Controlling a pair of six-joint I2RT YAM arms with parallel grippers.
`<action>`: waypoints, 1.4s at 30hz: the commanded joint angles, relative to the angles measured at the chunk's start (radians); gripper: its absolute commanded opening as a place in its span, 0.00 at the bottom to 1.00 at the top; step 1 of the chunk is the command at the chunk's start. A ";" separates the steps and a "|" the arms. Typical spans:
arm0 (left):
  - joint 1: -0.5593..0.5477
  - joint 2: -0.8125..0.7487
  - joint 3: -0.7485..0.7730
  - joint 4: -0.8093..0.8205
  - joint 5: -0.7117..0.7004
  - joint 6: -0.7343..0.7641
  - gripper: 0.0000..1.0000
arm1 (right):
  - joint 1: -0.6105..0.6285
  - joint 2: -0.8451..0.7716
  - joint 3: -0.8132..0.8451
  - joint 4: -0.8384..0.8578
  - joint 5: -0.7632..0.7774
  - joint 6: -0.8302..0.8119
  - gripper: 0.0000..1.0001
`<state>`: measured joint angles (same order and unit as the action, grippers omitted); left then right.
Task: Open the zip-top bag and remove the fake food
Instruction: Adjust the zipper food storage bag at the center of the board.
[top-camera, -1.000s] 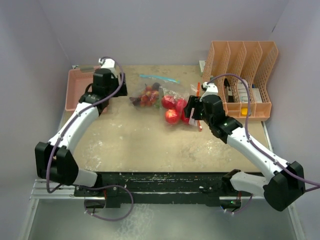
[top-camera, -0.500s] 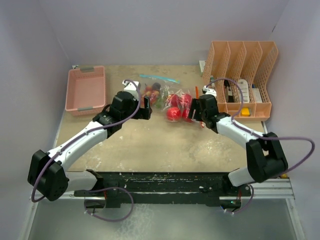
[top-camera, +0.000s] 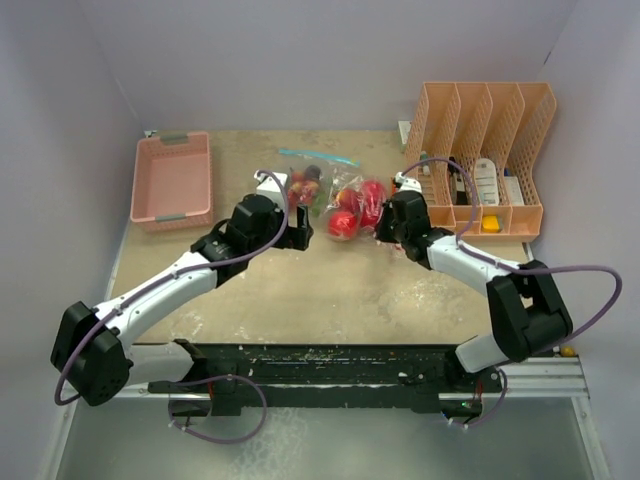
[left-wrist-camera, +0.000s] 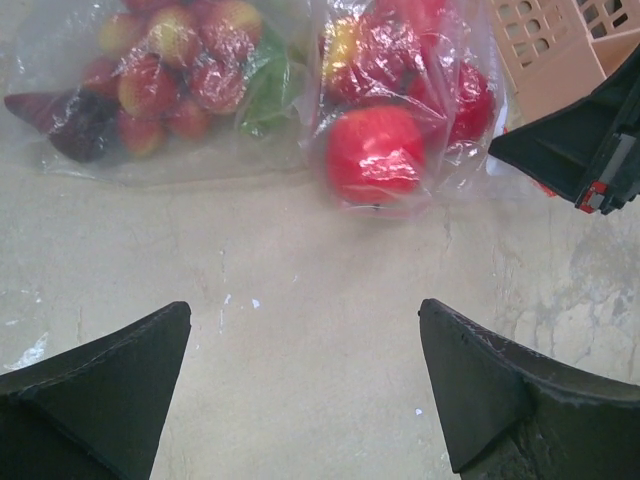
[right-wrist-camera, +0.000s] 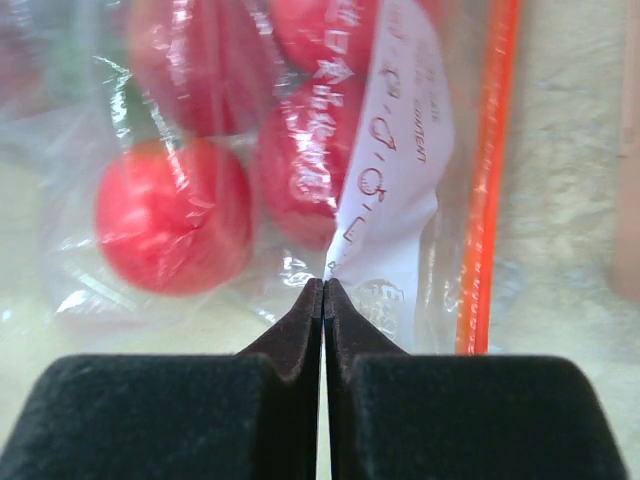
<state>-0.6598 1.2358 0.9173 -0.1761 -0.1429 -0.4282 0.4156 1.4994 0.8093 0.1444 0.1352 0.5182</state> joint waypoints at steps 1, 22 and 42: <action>-0.040 -0.026 -0.037 0.095 -0.025 -0.016 0.99 | 0.088 -0.064 0.041 0.030 -0.052 0.036 0.00; -0.212 0.076 -0.166 0.379 -0.074 -0.074 0.99 | 0.183 -0.208 -0.016 -0.024 -0.108 0.175 0.75; -0.320 0.012 -0.354 0.405 -0.218 -0.269 0.99 | 0.183 -0.301 -0.350 0.109 -0.089 0.292 0.75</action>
<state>-0.9234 1.2579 0.5896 0.1719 -0.2943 -0.6025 0.5991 1.1336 0.4416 0.1570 0.0826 0.8207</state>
